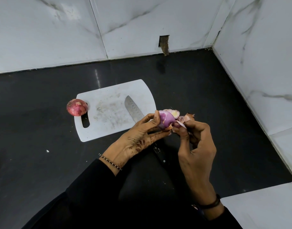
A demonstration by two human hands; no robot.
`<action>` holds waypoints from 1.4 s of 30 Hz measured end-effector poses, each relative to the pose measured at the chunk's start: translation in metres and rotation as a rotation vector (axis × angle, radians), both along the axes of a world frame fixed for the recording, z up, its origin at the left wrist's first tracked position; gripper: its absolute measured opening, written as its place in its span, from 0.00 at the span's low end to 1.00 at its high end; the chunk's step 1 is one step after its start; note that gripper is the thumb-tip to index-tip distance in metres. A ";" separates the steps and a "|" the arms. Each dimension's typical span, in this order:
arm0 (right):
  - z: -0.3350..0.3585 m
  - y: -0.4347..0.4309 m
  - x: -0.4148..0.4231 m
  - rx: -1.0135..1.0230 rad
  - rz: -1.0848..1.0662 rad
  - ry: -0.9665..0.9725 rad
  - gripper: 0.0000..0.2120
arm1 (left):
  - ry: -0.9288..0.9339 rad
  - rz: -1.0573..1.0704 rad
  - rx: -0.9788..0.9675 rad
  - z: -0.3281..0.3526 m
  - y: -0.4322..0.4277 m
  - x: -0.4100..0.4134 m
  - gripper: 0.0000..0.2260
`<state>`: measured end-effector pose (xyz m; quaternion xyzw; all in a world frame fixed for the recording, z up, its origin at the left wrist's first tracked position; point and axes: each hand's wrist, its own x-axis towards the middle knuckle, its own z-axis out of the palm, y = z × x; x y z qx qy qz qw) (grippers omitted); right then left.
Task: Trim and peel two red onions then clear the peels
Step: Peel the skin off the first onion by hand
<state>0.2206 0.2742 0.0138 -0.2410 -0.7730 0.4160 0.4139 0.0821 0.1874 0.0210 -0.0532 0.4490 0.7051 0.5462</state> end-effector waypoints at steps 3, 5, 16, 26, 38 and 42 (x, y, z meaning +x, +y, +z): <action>0.003 -0.001 0.000 -0.114 -0.010 0.004 0.09 | -0.040 0.031 0.008 0.003 0.000 0.001 0.19; 0.006 -0.003 -0.001 -0.192 -0.009 0.005 0.10 | -0.063 0.043 -0.006 0.003 0.000 0.001 0.22; 0.017 -0.003 -0.004 -0.747 0.028 0.163 0.07 | -0.150 0.067 -0.034 0.004 0.006 0.000 0.25; 0.016 0.004 -0.002 -0.961 0.093 0.176 0.09 | 0.056 0.036 -0.018 0.004 0.004 0.005 0.18; 0.025 0.017 -0.003 0.105 0.200 -0.243 0.17 | 0.440 -0.090 0.008 0.003 -0.009 -0.003 0.31; 0.034 0.032 -0.001 0.219 0.310 -0.318 0.23 | 0.505 -0.147 0.042 0.003 -0.012 -0.003 0.30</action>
